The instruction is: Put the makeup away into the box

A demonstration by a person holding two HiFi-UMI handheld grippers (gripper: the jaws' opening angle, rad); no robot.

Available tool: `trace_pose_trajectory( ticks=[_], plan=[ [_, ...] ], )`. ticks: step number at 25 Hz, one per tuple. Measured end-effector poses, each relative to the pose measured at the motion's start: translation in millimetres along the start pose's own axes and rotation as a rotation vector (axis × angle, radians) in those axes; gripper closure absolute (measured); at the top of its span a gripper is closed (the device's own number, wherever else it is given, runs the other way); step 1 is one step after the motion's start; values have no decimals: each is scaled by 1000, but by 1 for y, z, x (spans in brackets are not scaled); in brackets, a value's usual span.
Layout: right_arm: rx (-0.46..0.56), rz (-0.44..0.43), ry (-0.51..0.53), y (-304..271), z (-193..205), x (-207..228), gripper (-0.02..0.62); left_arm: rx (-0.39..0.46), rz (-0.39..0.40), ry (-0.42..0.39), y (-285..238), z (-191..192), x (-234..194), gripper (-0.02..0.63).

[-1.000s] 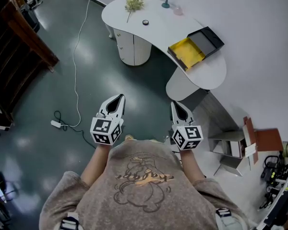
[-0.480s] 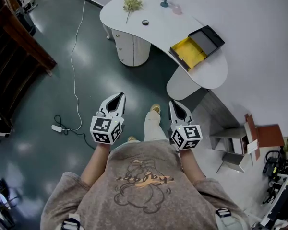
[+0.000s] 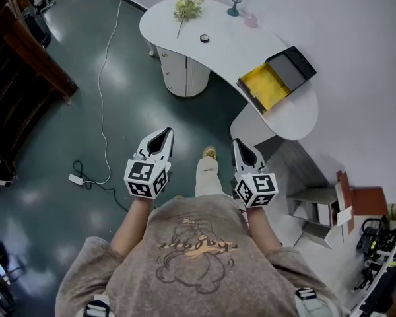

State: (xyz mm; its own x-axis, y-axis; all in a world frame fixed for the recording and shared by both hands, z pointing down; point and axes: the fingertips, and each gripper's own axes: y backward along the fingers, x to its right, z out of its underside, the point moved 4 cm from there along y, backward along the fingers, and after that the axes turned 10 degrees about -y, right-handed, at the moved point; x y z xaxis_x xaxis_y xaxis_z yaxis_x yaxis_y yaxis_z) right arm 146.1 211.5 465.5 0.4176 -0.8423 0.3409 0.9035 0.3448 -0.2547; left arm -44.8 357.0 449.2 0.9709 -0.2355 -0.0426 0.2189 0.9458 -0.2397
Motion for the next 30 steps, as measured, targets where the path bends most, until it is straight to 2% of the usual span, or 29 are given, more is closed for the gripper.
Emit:
trace_pose_trajectory(
  ticks=[7, 14, 24, 30],
  plan=[
    [-6, -3, 3, -57, -22, 29, 592, -8, -11, 12, -57, -9, -26, 583],
    [-12, -36, -1, -118, -62, 59, 592, -11, -33, 5, -120, -40, -51, 583],
    [-24, -94, 1, -192, -116, 119, 592, -23, -93, 29, -208, -69, -66, 583],
    [-53, -135, 22, -228, -134, 157, 592, -25, -153, 36, -253, -76, -71, 583]
  ],
)
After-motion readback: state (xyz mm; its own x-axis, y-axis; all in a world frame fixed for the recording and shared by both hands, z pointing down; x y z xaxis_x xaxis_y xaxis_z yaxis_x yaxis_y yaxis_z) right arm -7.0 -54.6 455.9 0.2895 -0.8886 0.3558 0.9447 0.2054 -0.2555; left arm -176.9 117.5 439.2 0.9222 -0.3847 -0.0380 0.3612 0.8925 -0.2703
